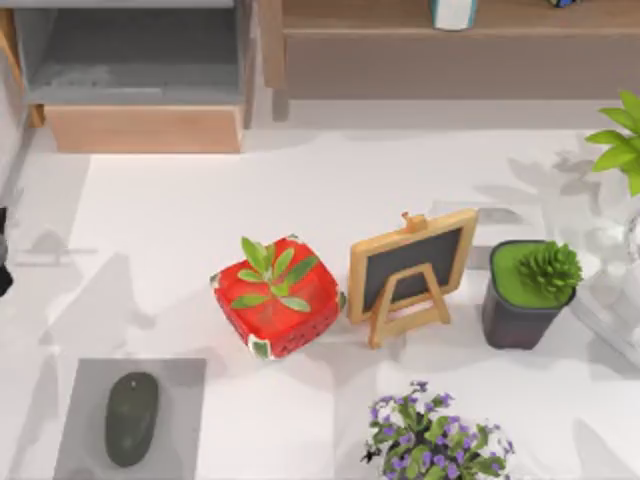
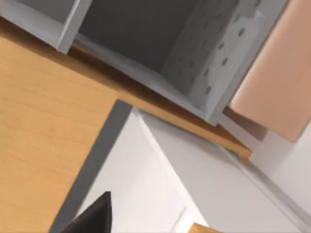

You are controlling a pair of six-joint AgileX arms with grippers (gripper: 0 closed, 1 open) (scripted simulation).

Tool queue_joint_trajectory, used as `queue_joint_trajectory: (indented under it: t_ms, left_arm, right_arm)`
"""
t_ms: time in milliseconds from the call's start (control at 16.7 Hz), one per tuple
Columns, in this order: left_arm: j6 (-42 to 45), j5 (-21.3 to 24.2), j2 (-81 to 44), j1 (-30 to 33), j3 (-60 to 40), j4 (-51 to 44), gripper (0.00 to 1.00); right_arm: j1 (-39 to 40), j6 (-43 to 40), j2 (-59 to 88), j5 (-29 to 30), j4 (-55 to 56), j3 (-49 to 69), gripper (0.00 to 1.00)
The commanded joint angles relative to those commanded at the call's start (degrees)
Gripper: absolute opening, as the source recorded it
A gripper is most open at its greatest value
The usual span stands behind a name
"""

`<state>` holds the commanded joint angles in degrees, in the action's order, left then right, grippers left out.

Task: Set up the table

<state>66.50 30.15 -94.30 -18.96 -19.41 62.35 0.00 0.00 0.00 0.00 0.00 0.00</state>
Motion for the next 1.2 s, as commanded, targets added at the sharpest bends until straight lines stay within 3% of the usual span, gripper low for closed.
queue_joint_trajectory:
  t_ms: [300, 540, 1200]
  left_arm:
    - [16.59, 3.45, -11.93, -12.44, 0.35, 18.69, 1.00]
    - [23.52, 4.18, -17.93, -17.93, -2.19, 26.84, 1.00]
    - [24.49, 2.00, -20.22, -16.50, -6.55, 25.70, 1.00]
  right_arm:
    - [0.00, 0.00, 0.00, 0.00, 0.00, 0.00, 1.00]
    - [0.00, 0.00, 0.00, 0.00, 0.00, 0.00, 1.00]
    - [0.00, 0.00, 0.00, 0.00, 0.00, 0.00, 1.00]
